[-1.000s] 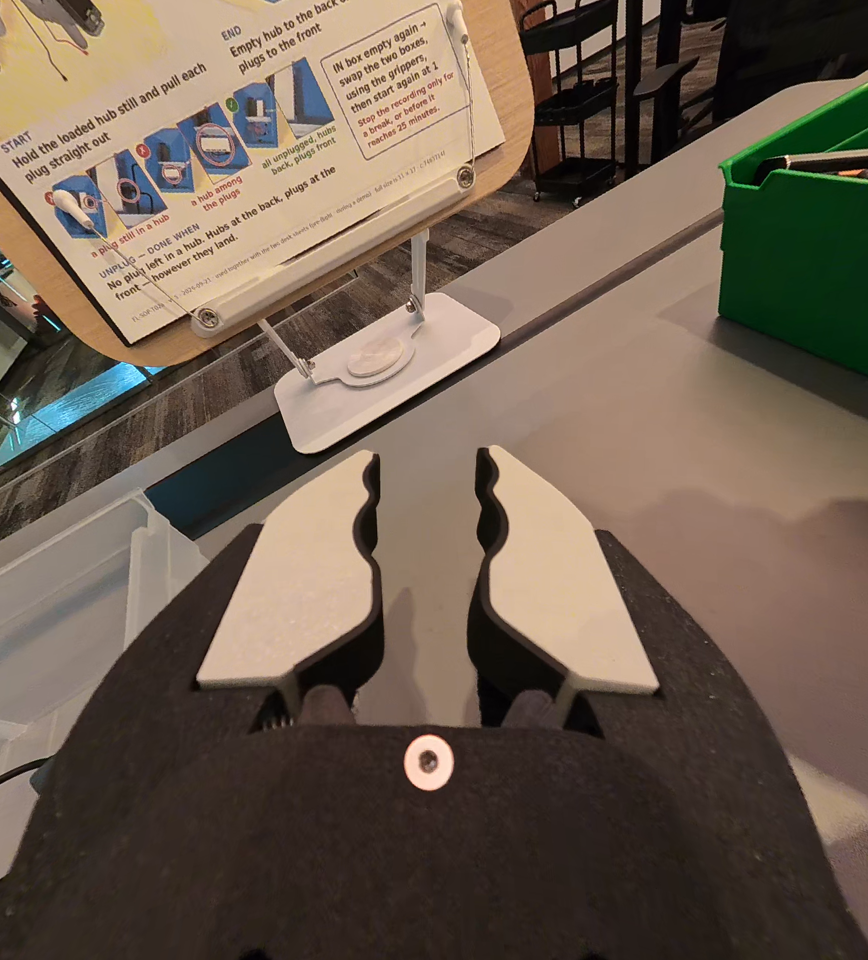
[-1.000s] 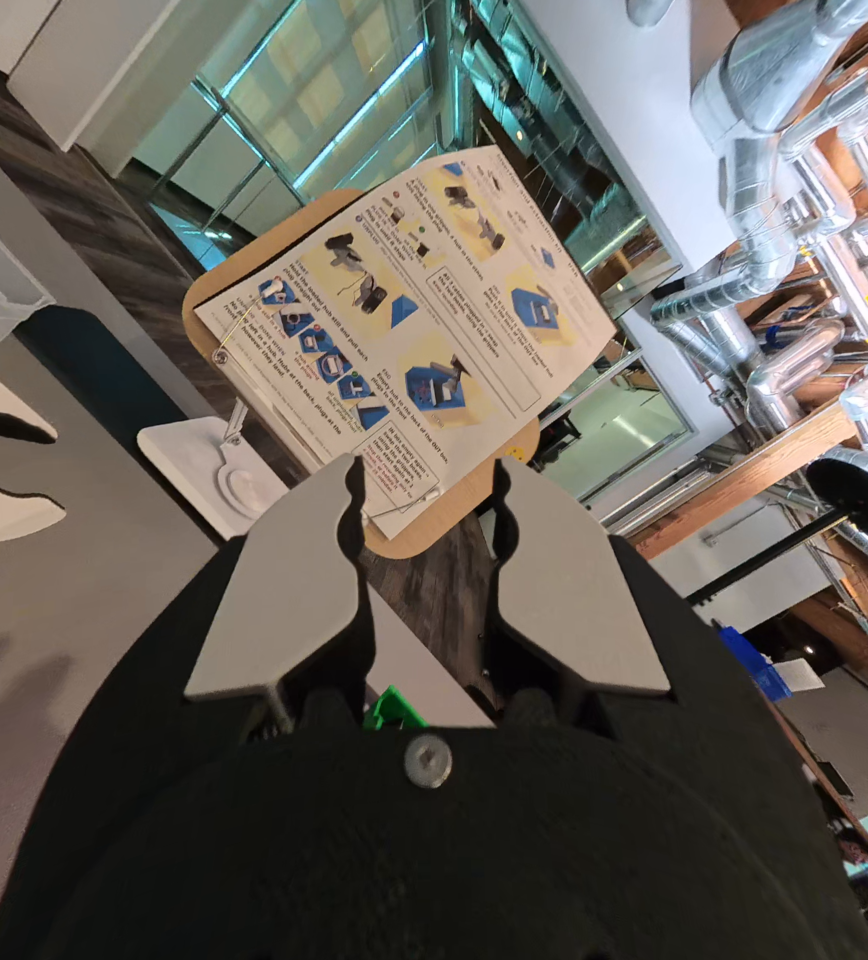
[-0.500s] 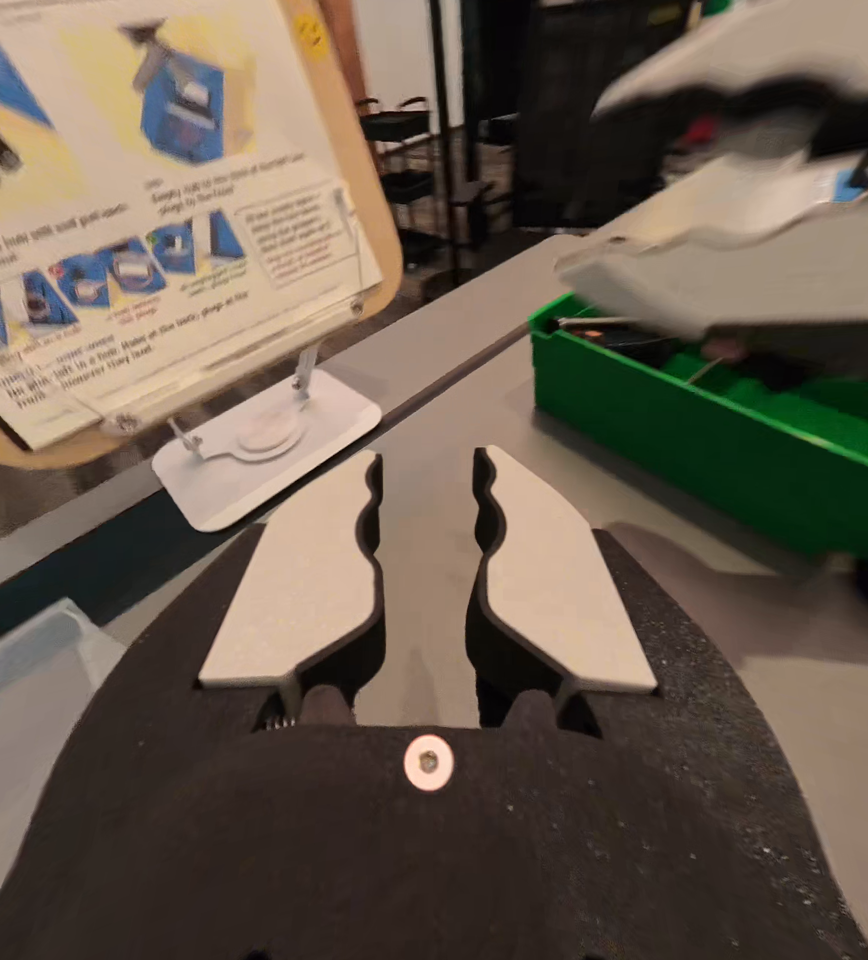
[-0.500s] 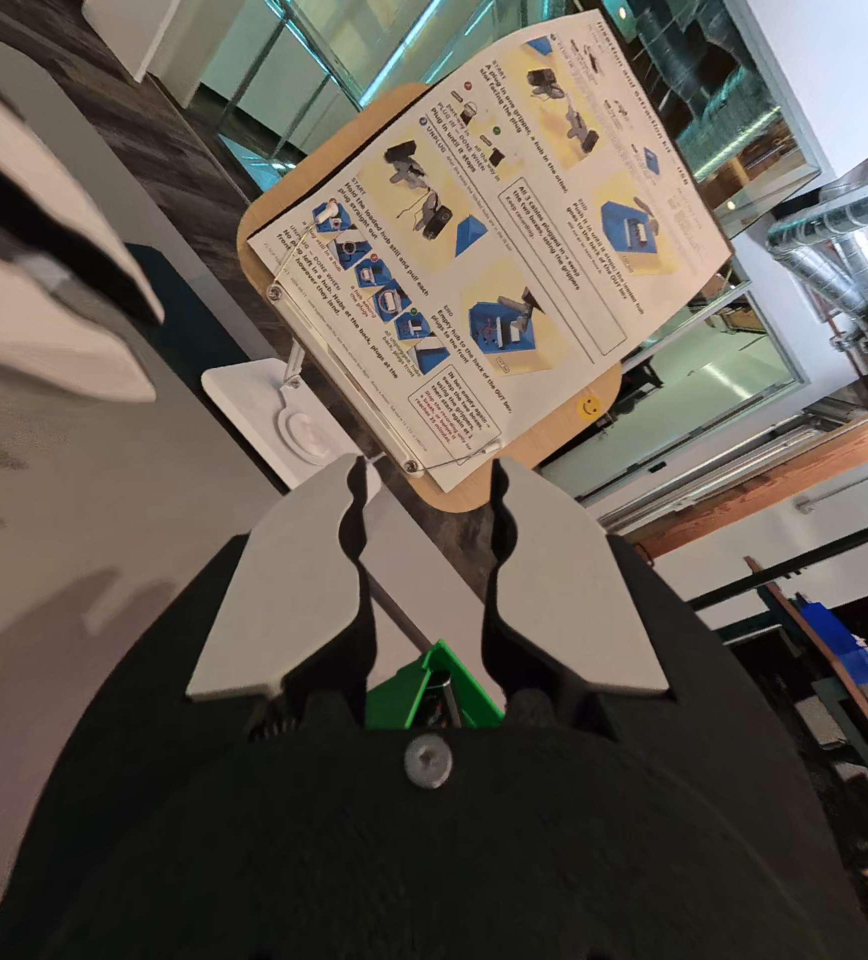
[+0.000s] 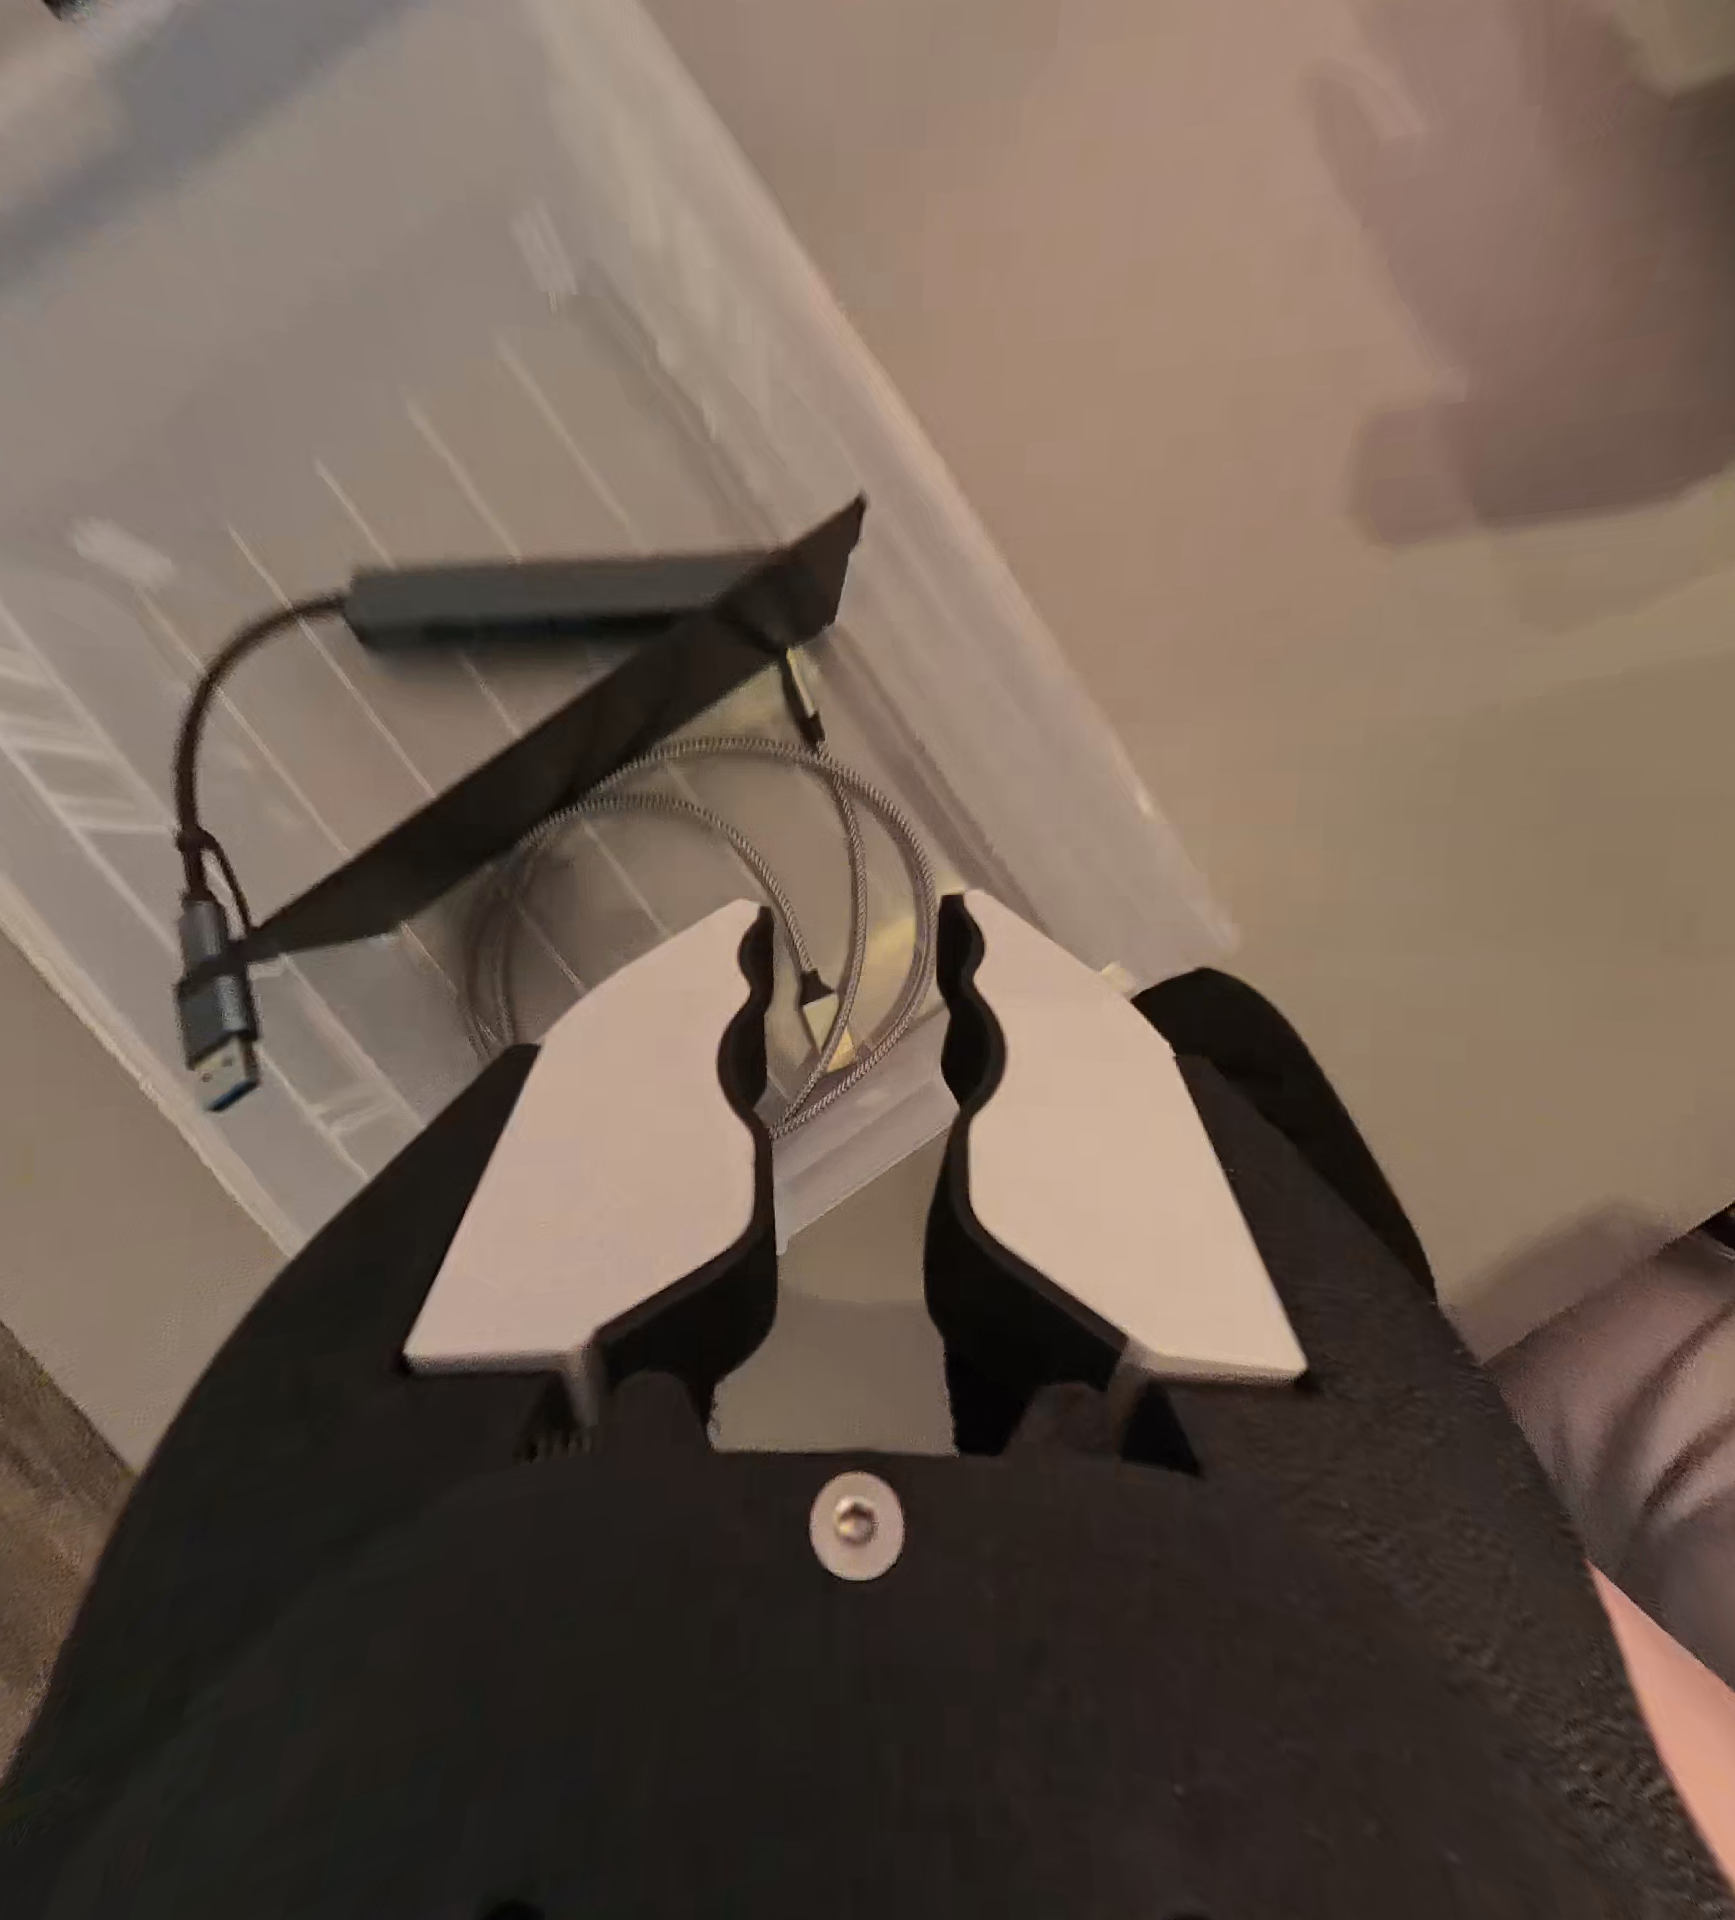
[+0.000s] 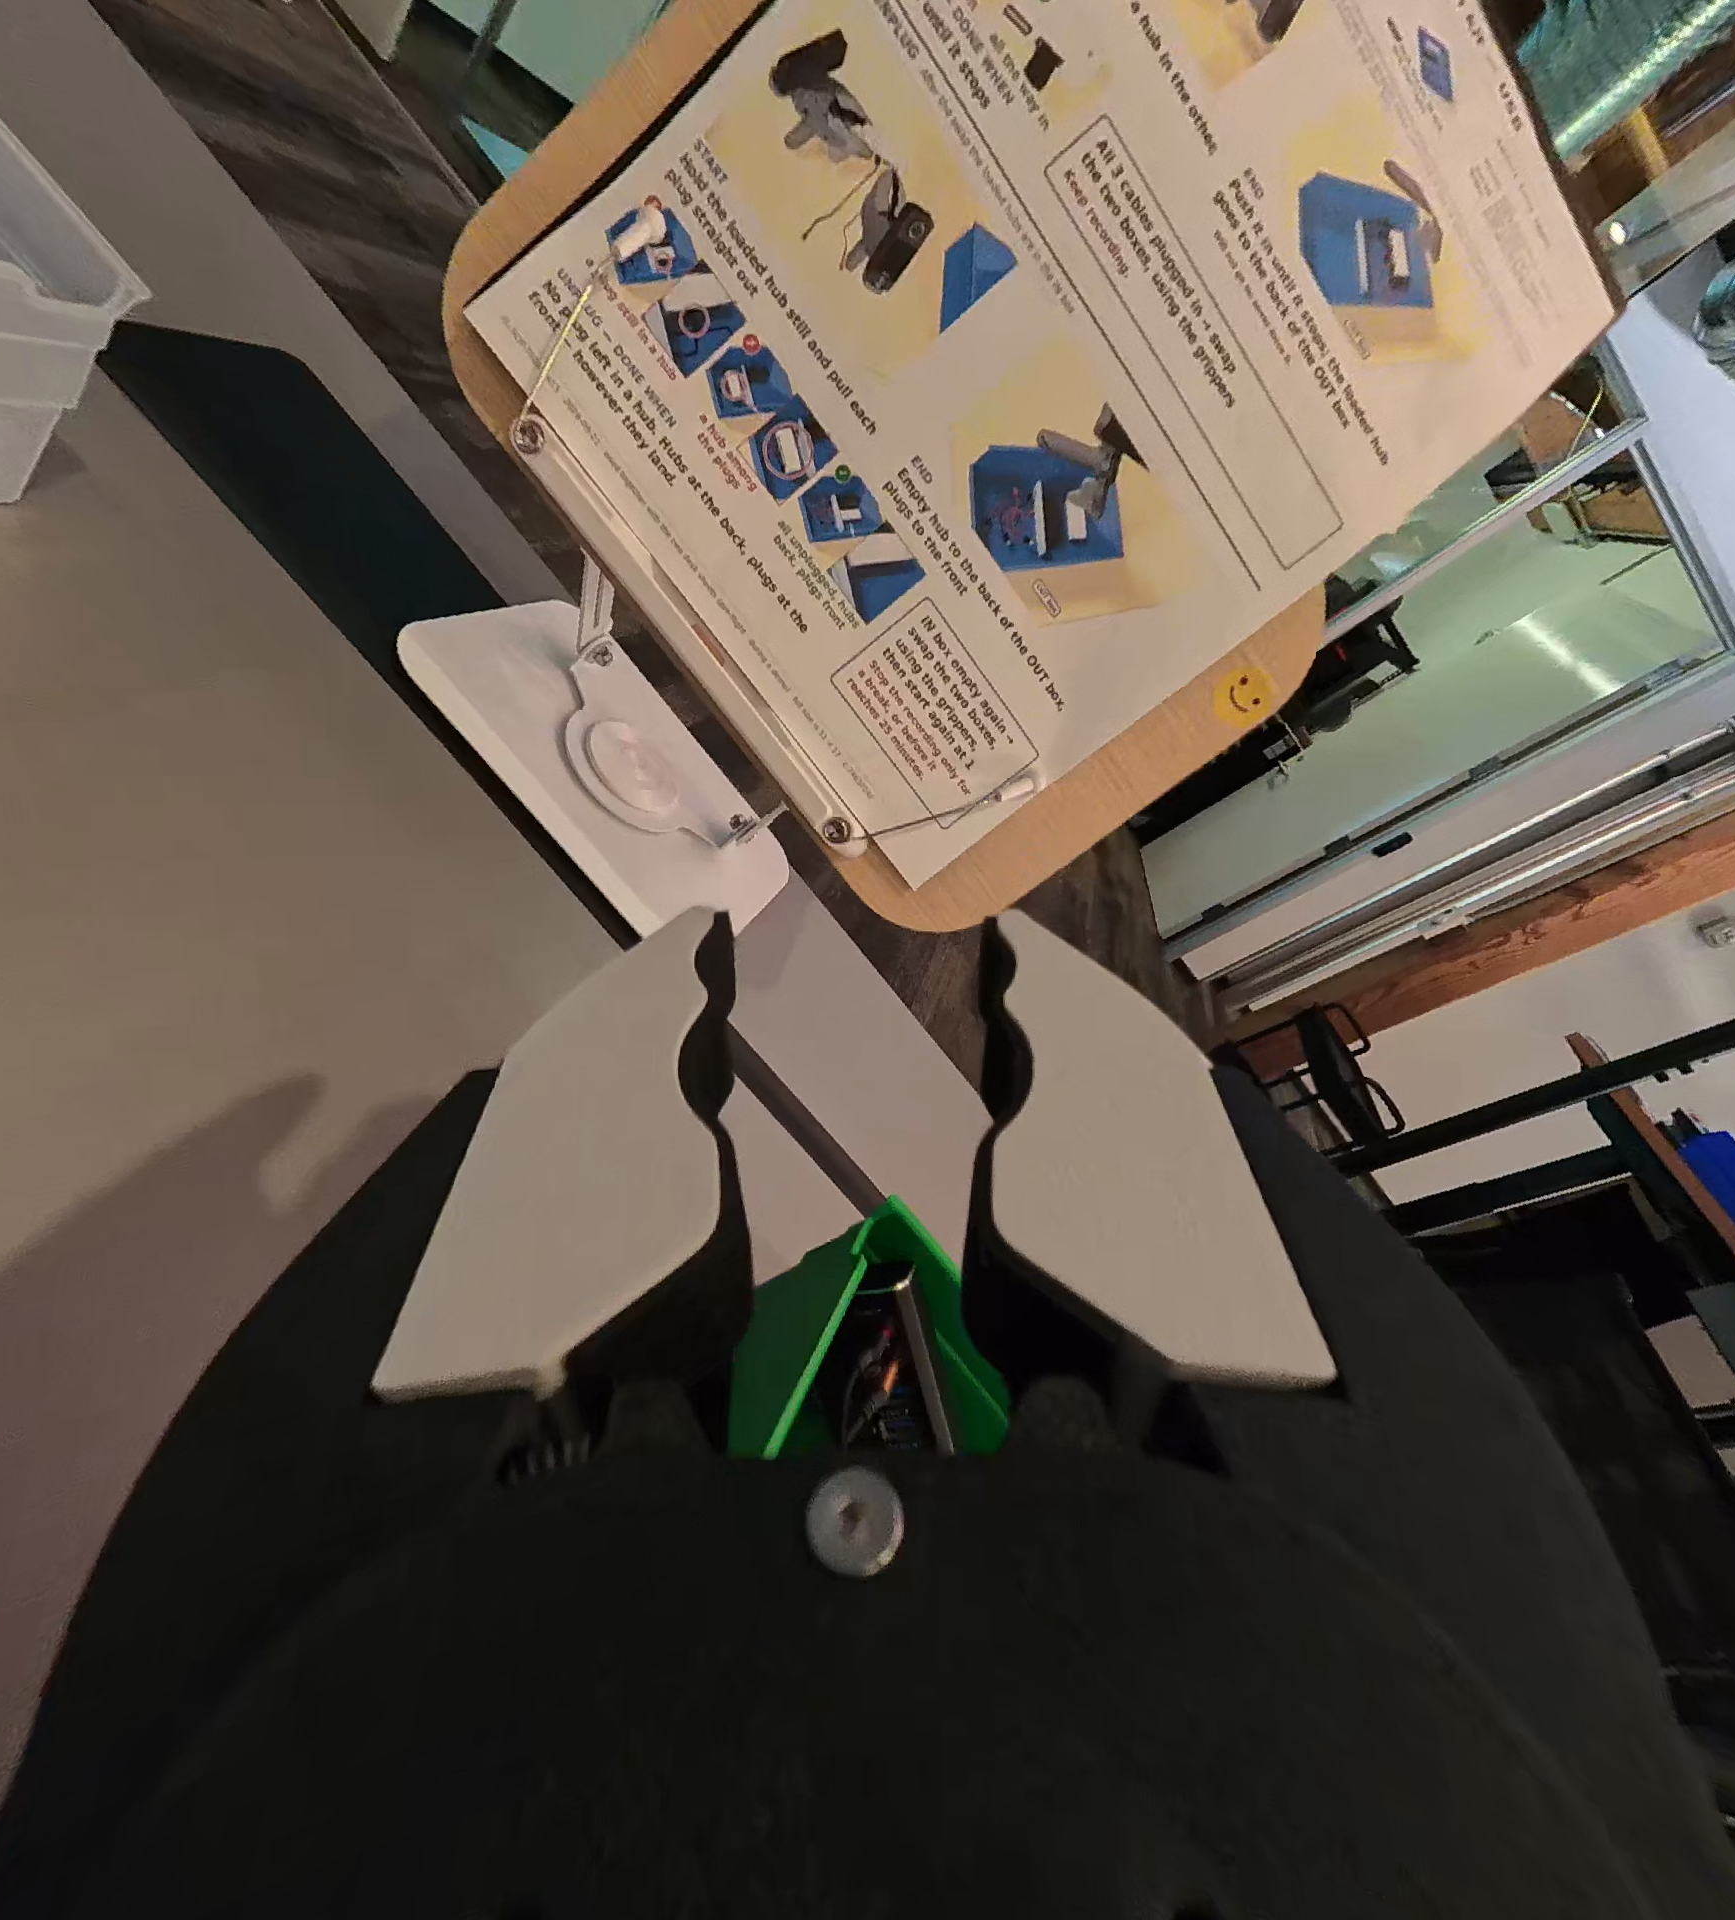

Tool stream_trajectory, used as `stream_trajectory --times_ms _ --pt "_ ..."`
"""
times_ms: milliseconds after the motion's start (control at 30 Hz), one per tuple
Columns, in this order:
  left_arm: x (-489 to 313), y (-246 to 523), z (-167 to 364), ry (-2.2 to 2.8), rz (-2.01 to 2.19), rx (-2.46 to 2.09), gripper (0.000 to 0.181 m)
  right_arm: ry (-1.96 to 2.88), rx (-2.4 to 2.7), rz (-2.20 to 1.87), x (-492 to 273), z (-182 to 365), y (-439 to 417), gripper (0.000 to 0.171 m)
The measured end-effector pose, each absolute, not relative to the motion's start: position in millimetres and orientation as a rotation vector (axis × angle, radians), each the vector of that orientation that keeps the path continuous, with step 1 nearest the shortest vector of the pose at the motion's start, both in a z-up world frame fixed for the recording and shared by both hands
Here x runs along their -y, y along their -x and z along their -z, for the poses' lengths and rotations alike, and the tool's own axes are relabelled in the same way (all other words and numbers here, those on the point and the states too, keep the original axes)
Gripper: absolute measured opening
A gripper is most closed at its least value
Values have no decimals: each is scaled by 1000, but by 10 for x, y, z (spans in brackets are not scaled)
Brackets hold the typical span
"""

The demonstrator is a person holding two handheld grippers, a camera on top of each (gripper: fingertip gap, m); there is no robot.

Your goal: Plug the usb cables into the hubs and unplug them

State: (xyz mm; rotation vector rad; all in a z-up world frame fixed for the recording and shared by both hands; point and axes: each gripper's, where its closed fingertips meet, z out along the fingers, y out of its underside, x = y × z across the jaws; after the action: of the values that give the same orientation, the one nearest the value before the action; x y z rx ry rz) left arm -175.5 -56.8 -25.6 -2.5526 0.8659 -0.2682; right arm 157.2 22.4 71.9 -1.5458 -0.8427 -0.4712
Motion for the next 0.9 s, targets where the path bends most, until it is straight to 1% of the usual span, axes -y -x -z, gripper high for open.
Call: stream_trajectory --times_ms 67,200,467,567,700,900 --pt "504 1807 475 2656 268 -860 27 1565 833 470 -240 -710 -1643 46" --pt "434 1903 798 2818 257 -801 30 1579 800 462 -252 -760 -1789 46" --pt "607 1924 1242 3010 230 -993 33 1586 747 442 -254 -861 -2001 46" --pt "628 1918 1342 3050 175 -1039 39 1586 741 438 -245 -880 -2033 46" --pt "614 1891 1413 3066 124 -1072 58 1578 750 438 -235 -897 -2038 46" --pt "682 1815 1509 3122 168 -1109 64 1585 768 443 -234 -881 -2050 46"
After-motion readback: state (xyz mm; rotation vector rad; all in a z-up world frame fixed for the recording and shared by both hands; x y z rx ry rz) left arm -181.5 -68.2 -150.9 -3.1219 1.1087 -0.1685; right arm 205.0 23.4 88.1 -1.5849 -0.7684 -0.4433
